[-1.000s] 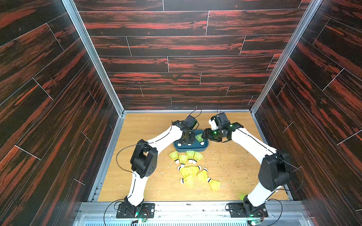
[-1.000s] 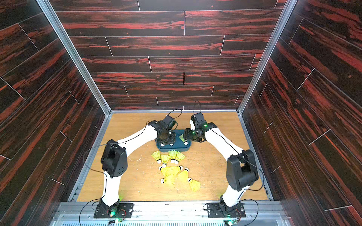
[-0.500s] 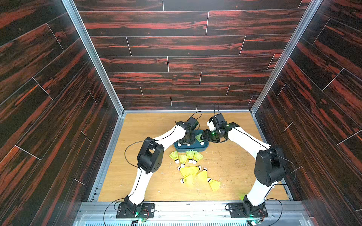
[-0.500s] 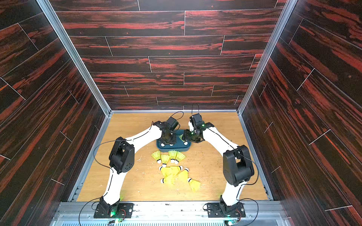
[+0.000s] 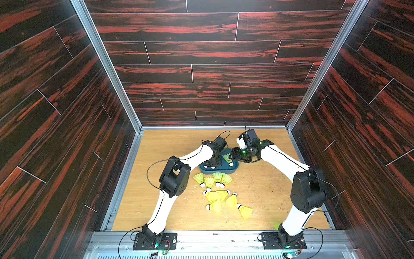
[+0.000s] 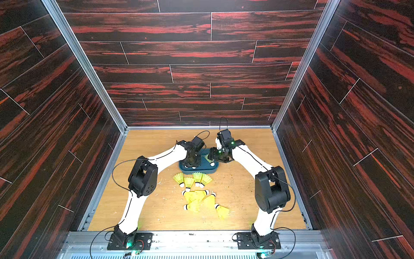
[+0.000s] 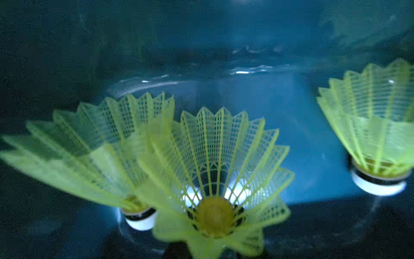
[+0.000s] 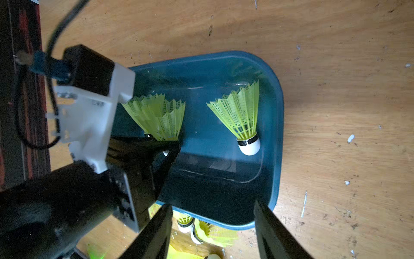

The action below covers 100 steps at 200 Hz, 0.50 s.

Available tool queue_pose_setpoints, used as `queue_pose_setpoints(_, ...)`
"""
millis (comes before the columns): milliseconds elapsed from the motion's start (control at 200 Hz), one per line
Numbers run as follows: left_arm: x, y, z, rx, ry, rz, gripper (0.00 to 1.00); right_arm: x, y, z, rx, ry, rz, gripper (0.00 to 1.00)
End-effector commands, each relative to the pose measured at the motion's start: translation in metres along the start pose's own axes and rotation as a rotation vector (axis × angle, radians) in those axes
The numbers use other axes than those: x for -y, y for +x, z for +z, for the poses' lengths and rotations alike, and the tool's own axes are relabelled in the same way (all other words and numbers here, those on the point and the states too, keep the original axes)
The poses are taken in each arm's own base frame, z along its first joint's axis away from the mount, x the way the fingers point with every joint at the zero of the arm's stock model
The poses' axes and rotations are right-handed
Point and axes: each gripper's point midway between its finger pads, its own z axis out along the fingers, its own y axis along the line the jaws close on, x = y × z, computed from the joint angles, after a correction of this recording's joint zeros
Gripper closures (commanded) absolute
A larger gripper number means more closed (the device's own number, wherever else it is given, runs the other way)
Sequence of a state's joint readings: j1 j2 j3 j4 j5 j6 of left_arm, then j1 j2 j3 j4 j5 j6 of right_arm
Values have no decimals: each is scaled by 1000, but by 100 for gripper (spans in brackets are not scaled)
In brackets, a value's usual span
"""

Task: Put the shuttlecocks into the storage box
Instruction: Place the shuttlecock in the storage box.

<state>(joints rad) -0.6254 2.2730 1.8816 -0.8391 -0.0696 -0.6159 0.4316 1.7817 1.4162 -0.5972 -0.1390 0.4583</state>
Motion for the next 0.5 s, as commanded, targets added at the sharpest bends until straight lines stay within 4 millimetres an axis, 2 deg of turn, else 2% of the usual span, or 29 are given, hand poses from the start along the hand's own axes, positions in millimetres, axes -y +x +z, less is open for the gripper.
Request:
queue_pose_setpoints(0, -5, -10, -6, 30, -23, -24, 74, 1, -3, 5, -8, -2, -2, 37)
queue_pose_setpoints(276, -5, -12, -5, 35, -16, -48, 60, 1, -2, 5, -12, 0, -4, 38)
queue_pose_setpoints(496, -3, -15, -8, 41, -9, -51, 57, 0, -3, 3, -7, -1, -7, 38)
